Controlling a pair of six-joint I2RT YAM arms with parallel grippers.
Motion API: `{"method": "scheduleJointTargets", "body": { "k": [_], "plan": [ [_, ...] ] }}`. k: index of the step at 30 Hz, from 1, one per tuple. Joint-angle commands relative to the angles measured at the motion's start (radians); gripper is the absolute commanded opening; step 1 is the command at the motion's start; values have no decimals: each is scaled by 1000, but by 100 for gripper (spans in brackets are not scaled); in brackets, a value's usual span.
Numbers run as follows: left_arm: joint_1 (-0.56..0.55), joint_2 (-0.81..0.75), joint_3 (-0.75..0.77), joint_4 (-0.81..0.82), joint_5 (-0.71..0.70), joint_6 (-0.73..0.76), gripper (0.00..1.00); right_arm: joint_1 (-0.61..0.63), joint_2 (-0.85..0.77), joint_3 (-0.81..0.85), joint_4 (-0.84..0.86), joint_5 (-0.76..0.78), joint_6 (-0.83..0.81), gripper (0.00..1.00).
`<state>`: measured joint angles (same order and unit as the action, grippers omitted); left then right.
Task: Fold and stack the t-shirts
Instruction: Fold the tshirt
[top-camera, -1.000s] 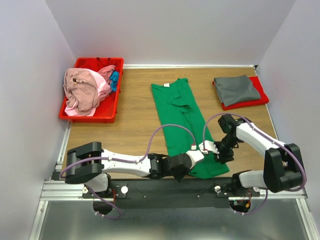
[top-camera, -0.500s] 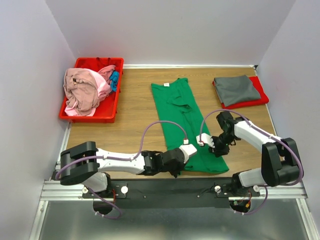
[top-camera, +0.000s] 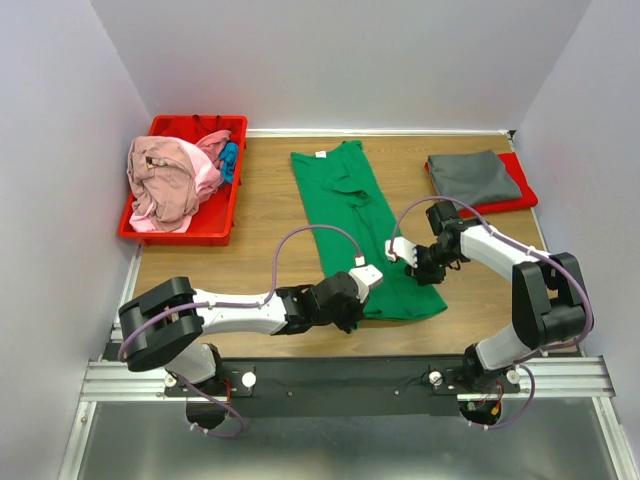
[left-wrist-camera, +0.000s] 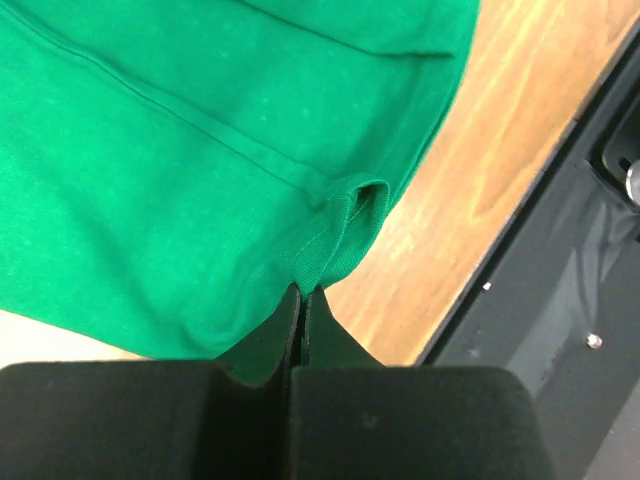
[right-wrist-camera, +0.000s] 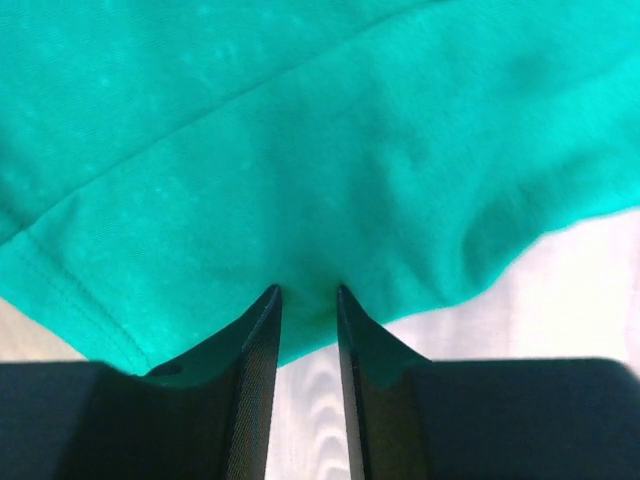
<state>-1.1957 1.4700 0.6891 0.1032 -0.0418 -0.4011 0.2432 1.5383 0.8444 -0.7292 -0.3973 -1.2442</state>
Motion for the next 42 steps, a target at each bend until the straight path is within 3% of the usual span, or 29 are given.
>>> {"method": "scheduleJointTargets", "body": {
  "k": [1,5,10,16,26,32,35,36,39,42],
  "plan": [
    [22,15,-8,39,37,38,0,7,-10,36,84,31,42,38],
    [24,15,-14,52,79,44,0,5,-117,47,-83,-21,-21,50],
    [24,16,-16,56,102,45,0,7,-210,-22,-262,-124,-225,63],
    [24,13,-10,62,118,45,0,24,-241,-172,-196,-71,-284,66],
    [24,19,-11,59,125,41,0,67,-234,-260,-50,34,-258,65],
    [24,12,-10,52,126,44,0,71,-222,-300,16,75,-238,54],
    [24,4,-14,52,126,45,0,73,-236,-326,28,86,-238,41],
    [24,6,-16,52,128,47,0,73,-241,-330,30,87,-238,31],
    [24,9,-20,55,137,48,0,73,-268,-340,24,91,-228,16],
    [24,13,-23,58,157,48,0,71,-303,-326,-16,72,-224,9]
  ]
}}
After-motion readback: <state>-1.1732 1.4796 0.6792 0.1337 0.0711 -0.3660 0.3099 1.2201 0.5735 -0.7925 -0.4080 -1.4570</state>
